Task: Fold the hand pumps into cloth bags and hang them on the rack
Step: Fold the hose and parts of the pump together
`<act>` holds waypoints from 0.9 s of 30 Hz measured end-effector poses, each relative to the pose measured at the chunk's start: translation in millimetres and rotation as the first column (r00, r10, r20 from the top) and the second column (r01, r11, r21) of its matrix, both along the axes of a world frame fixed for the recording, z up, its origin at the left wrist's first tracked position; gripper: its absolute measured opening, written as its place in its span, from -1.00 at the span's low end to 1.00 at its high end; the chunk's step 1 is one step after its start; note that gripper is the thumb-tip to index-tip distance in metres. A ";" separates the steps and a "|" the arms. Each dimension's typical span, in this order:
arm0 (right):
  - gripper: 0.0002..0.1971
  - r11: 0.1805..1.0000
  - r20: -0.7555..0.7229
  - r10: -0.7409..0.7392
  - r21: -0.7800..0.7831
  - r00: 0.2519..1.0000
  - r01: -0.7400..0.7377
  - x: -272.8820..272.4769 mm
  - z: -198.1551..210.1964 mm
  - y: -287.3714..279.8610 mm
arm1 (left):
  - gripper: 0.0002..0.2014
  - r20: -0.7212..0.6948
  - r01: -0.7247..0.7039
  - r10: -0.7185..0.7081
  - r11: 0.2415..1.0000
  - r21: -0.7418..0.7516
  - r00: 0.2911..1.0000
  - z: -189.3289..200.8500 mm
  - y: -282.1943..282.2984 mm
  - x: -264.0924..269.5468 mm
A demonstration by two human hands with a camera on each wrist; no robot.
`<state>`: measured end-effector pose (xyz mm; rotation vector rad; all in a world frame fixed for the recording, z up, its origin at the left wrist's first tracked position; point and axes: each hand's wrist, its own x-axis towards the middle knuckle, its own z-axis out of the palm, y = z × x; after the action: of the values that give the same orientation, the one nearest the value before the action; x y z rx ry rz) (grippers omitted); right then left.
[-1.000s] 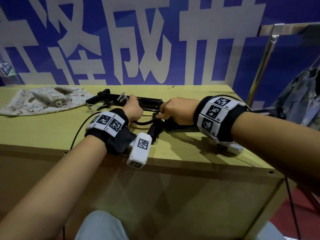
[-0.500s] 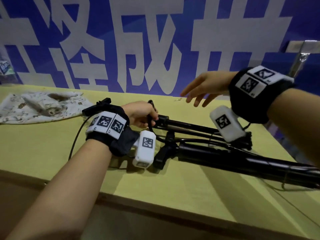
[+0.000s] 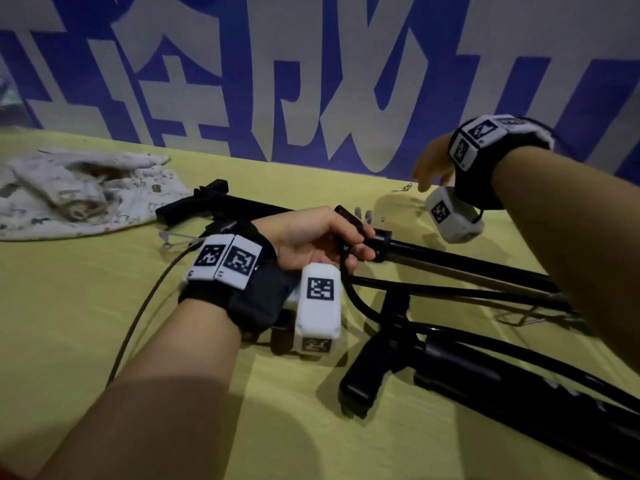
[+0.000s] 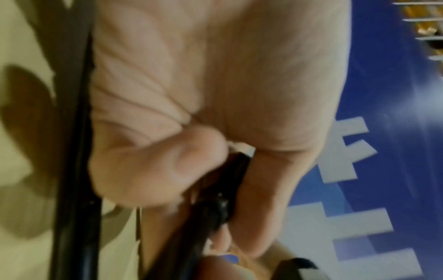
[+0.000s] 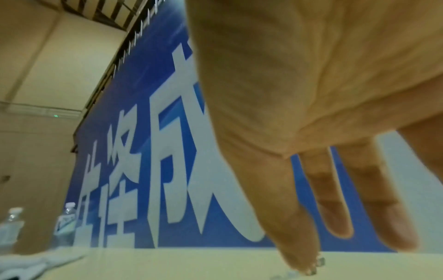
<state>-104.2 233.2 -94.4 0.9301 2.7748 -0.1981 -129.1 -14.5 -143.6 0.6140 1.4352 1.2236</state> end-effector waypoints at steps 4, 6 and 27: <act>-0.59 0.990 0.167 0.014 0.133 0.986 -0.037 -22.7 -17.5 7.5 | -0.78 0.065 -0.005 0.001 0.998 0.064 0.998 -5.8 0.4 -5.9; -0.53 0.974 0.221 0.021 0.217 0.975 -0.070 -30.2 -19.9 9.0 | -0.79 0.048 -0.001 -0.002 0.998 0.068 0.999 -8.7 3.1 -7.5; -0.73 0.922 0.236 0.048 0.362 0.971 -0.134 -59.1 -36.4 8.2 | -0.81 0.055 0.006 -0.012 0.995 0.098 0.998 -10.9 3.7 -7.9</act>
<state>-163.2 241.5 -130.8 0.8353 2.6793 0.4450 -137.0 -10.8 -154.5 0.6479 1.3308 1.3003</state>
